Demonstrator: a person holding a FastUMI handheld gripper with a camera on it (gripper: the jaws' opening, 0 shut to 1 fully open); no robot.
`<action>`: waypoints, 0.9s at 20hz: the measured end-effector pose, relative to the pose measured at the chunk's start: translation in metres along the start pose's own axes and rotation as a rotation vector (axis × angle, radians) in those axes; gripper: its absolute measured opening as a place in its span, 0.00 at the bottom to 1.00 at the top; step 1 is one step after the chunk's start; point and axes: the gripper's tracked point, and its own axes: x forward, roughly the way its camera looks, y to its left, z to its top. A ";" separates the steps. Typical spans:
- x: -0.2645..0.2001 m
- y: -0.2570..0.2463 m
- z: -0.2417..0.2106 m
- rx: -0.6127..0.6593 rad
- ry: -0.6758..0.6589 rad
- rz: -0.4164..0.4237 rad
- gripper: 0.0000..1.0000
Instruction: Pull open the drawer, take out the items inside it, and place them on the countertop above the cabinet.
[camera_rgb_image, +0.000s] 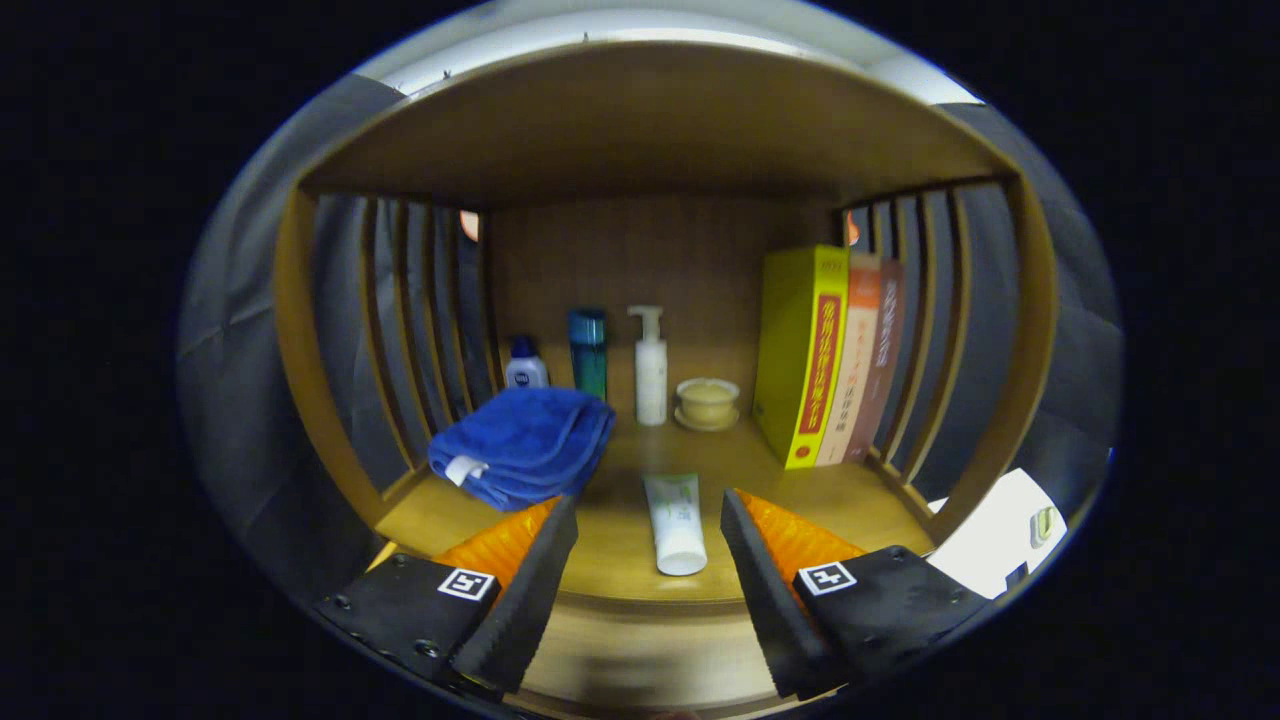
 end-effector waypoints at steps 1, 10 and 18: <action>-0.017 0.006 0.010 -0.009 -0.042 0.000 0.95; -0.144 0.056 0.041 -0.102 -0.293 -0.015 0.95; -0.189 0.055 -0.004 -0.075 -0.346 -0.011 0.96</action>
